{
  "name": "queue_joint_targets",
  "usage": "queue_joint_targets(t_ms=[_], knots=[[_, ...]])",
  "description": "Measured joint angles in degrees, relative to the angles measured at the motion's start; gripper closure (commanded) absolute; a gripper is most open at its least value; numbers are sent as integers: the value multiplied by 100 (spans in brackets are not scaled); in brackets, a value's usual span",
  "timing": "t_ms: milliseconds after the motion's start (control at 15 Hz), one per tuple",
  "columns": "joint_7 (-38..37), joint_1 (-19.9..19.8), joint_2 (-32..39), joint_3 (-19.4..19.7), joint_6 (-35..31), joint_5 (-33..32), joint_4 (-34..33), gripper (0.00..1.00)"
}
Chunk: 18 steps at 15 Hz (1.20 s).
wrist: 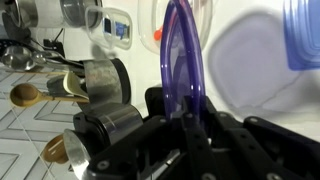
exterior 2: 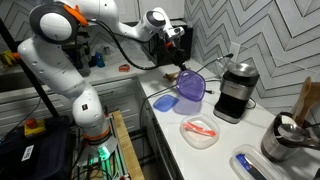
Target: Pick up the purple lid and put it on the kitchen counter, pick up the toothbrushes from the lunch box and put them in the rectangular lunch box to the right
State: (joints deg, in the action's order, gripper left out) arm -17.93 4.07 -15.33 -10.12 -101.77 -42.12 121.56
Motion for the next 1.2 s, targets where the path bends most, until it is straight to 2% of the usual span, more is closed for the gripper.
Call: queue_joint_targets(t_ms=[200, 533, 600, 733, 933, 1200], knots=[[168, 157, 104, -25, -395, 105, 85, 97], [498, 149, 471, 160, -1657, 188, 516, 97], [565, 147, 541, 175, -1813, 188, 575, 65], [674, 147, 660, 185, -2013, 188, 671, 55], [849, 142, 708, 201, -2008, 205, 729, 34], [1151, 94, 492, 313, -1527, 399, 740, 3]])
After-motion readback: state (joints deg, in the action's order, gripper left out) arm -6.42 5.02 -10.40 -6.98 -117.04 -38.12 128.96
